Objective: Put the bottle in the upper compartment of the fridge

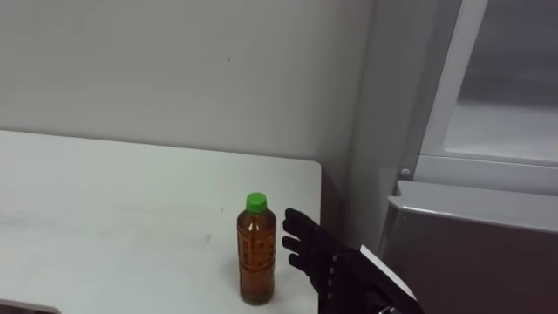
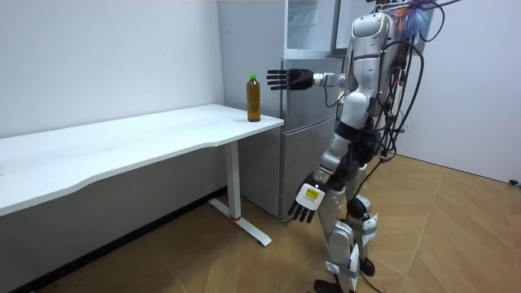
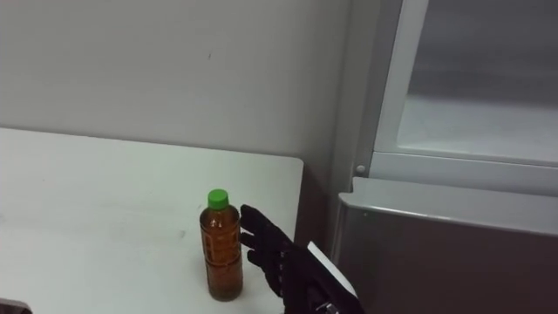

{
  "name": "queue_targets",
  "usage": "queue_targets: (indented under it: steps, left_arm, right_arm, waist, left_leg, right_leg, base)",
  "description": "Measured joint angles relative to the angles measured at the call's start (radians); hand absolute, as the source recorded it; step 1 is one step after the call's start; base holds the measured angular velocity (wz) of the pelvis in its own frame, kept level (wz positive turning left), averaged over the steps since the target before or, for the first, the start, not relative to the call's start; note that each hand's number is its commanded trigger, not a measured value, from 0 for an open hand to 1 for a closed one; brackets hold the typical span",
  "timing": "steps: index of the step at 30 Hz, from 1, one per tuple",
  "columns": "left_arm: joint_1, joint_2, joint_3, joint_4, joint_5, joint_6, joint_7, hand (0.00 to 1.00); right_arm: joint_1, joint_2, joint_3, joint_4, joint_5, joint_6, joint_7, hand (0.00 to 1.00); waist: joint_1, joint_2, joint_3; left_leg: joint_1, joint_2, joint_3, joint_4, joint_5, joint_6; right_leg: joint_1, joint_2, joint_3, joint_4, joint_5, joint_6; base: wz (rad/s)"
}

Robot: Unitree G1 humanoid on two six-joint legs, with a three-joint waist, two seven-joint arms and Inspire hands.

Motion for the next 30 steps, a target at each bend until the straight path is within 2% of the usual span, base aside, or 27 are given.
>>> queue_targets:
  steps: [9, 14, 16, 19, 23, 30]
  left_arm:
    - [-0.004, -0.001, -0.023, -0.01, 0.006, 0.0, 0.001, 0.0]
    - [-0.003, -0.003, -0.023, -0.017, 0.007, 0.001, 0.001, 0.0]
    - [-0.003, -0.008, -0.024, -0.019, 0.007, 0.001, 0.001, 0.0]
    - [-0.001, -0.016, -0.023, -0.02, 0.007, 0.001, 0.004, 0.0]
    - [0.0, -0.02, -0.023, -0.022, 0.004, 0.002, 0.004, 0.0]
    - [0.0, -0.021, -0.02, -0.027, 0.012, 0.01, 0.004, 0.0]
  right_arm:
    - [-0.022, 0.015, 0.07, 0.041, 0.022, -0.002, -0.102, 0.0]
    - [-0.025, 0.015, 0.078, 0.046, 0.023, -0.002, -0.153, 0.0]
    - [-0.028, 0.015, 0.077, 0.049, 0.032, -0.003, -0.182, 0.0]
    - [-0.07, 0.017, 0.077, 0.097, 0.092, -0.005, -0.228, 0.0]
    - [-0.085, 0.022, 0.077, 0.104, 0.115, -0.009, -0.275, 0.0]
    - [-0.085, 0.031, 0.077, 0.119, 0.11, -0.012, -0.347, 0.0]
  waist:
    - [0.005, 0.008, 0.0015]
    - [0.015, 0.009, 0.0008]
    - [0.026, 0.012, -0.0017]
    - [0.026, 0.018, -0.0026]
    - [0.027, 0.024, -0.001]
    - [0.027, 0.025, -0.0013]
  left_leg:
    - [-0.003, -0.003, -0.018, 0.003, 0.0, 0.0]
    - [-0.014, -0.005, -0.032, 0.004, 0.001, 0.001]
    - [-0.012, -0.005, -0.034, 0.004, 0.001, 0.001]
    - [-0.012, -0.006, -0.04, 0.004, 0.001, 0.002]
    - [-0.013, -0.006, -0.043, 0.005, 0.002, 0.002]
    - [-0.024, -0.007, -0.063, 0.008, 0.003, 0.003]
  right_leg:
    - [-0.002, -0.001, 0.002, -0.002, 0.0, 0.0]
    - [-0.007, -0.001, 0.003, -0.002, 0.0, 0.0]
    - [-0.005, -0.001, 0.001, -0.002, 0.0, 0.0]
    - [-0.001, -0.002, -0.001, -0.003, 0.0, 0.0]
    - [0.0, -0.001, -0.006, -0.003, 0.0, 0.0]
    - [0.001, -0.003, -0.039, -0.002, 0.0, 0.0]
  base:
    - [0.03]
    - [0.07]
    - [0.0]
    - [0.05]
    - [0.03]
    - [0.09]
